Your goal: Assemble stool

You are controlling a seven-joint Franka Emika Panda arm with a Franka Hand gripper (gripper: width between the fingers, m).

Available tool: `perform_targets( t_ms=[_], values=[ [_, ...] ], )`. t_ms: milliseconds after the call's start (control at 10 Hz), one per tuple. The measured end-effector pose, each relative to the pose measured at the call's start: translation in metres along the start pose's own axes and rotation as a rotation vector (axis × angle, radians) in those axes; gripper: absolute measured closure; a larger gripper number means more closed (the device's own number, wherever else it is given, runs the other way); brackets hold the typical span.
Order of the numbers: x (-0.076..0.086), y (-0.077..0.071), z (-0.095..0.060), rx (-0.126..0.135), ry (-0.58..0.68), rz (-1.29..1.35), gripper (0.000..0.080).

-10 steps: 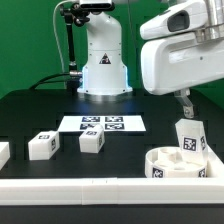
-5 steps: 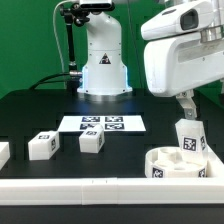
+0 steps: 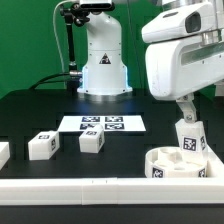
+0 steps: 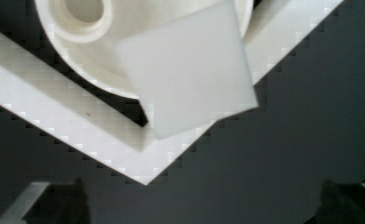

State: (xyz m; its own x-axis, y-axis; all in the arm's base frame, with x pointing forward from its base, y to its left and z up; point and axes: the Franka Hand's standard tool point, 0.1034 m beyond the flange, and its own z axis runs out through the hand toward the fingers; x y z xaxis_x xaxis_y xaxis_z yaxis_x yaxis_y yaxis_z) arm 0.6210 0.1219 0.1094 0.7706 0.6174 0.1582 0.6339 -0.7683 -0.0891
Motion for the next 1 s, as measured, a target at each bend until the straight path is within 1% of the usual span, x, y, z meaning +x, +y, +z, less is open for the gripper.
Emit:
perform_targets(
  t_ms=[100, 200, 300, 400, 500, 600, 700, 1000],
  values=[
    [-0.002, -0.006, 0.0, 0.009, -0.052, 0.024, 0.0151],
    [-0.003, -0.009, 0.0, -0.028, -0.108, 0.017, 0.0151],
    [-0.003, -0.005, 0.003, -0.038, -0.133, -0.012, 0.0151],
    [0.001, 0.005, 0.003, -0.06, -0.095, -0.044, 0.0151],
    [0.002, 0.013, 0.002, -0.078, -0.067, -0.088, 0.0151],
    [0.007, 0.018, 0.002, -0.111, -0.024, -0.157, 0.0151],
    [0.007, 0.019, 0.003, -0.118, -0.014, -0.173, 0.0151],
    [0.007, 0.019, 0.003, -0.118, -0.014, -0.173, 0.0151]
  ],
)
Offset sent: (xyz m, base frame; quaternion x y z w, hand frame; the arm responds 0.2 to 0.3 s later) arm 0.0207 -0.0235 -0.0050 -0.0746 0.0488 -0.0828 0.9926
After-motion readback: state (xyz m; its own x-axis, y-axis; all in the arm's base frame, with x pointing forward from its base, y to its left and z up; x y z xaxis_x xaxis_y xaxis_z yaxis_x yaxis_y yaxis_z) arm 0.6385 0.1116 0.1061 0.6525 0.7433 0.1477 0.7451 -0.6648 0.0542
